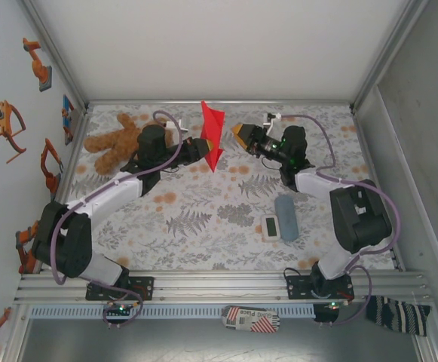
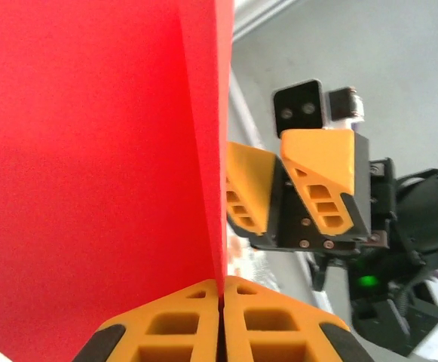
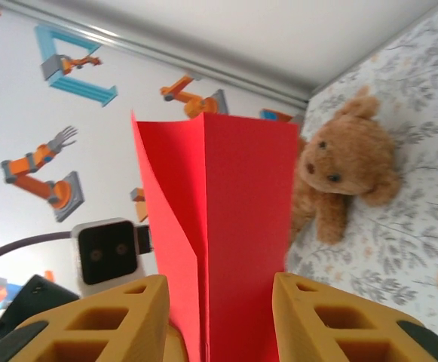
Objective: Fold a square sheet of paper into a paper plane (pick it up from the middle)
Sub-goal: Turn over the paper at the center of the table.
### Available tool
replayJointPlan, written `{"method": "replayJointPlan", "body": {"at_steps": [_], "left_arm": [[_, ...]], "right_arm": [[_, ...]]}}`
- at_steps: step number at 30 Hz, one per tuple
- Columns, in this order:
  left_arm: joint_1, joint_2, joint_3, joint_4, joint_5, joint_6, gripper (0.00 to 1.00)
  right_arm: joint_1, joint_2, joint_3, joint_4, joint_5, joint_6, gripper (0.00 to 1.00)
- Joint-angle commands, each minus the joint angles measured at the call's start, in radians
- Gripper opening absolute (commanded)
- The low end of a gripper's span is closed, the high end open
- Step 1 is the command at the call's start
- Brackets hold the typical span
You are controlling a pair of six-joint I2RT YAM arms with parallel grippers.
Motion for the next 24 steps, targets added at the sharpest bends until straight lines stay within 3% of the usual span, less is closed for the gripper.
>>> {"method": "replayJointPlan", "body": {"at_steps": [1, 5, 11, 17, 24], "left_arm": [[-0.001, -0.043, 0.093, -0.351, -0.189, 0.222, 0.1], [-0.031, 0.007, 0.202, -0.68, -0.491, 0.365, 0.1], [-0.086, 0.173, 0.356, -0.96, -0.869, 0.455, 0.11], [-0.149, 0.377, 0.492, -1.104, -1.148, 0.481, 0.11], [-0.198, 0.612, 0.633, -1.219, -1.352, 0.488, 0.11]], "right_arm": [[-0.013, -0.08, -0.015, -0.143, 0.053, -0.124, 0.41], [-0.013, -0.191, 0.021, -0.535, 0.195, -0.382, 0.43], [-0.012, -0.312, 0.081, -0.885, 0.433, -0.61, 0.44], [-0.013, -0.369, 0.079, -0.981, 0.567, -0.692, 0.44], [-0.012, -0.385, 0.05, -0.987, 0.61, -0.694, 0.43]]}}
